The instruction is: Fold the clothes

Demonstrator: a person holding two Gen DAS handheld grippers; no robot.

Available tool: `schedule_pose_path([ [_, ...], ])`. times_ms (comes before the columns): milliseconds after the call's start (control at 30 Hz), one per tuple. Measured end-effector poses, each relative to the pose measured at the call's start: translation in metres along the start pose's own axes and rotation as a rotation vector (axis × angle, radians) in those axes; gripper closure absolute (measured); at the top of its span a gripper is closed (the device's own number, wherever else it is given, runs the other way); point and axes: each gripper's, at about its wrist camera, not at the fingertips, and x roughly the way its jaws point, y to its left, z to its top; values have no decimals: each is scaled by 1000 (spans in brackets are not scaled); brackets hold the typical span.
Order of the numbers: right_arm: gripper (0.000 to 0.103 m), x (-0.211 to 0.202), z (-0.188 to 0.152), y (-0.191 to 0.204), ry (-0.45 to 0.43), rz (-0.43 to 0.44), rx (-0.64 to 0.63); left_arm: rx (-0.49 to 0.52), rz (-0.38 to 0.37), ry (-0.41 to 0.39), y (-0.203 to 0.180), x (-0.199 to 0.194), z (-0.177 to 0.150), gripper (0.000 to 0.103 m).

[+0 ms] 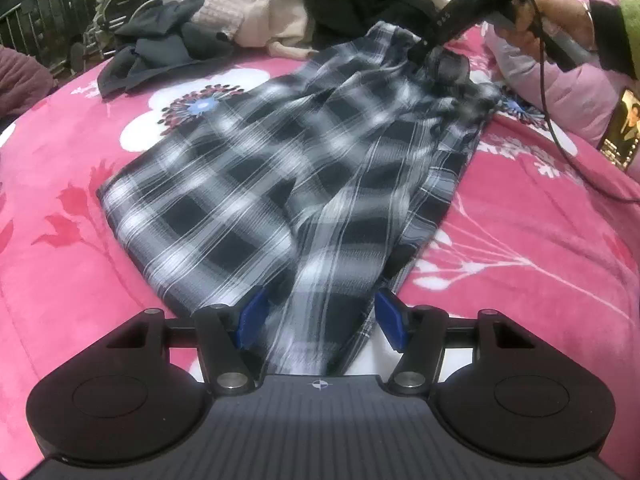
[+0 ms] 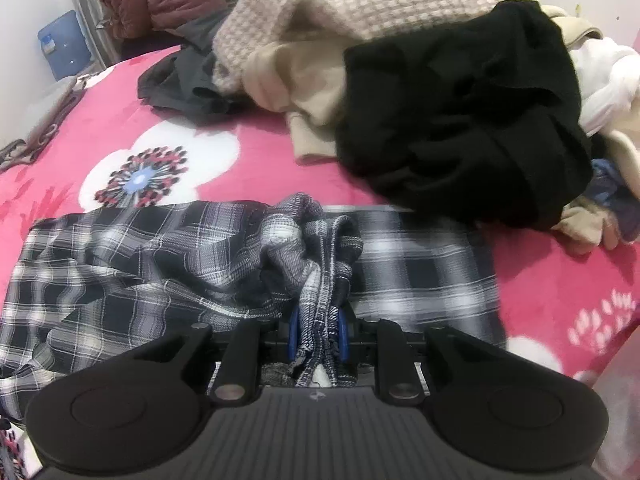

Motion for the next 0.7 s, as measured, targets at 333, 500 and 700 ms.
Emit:
schedule_pose_path([
  [333,82,5,4,-44,4,-37,14,14,0,20,-4,9,5,43],
  [500,82,7,1,-62,5,-47,25,19,-2,32,-5,14,10,43],
  [700,82,4,-1,-78,2,-43,34,25,-12,39,-7,19,15,43],
])
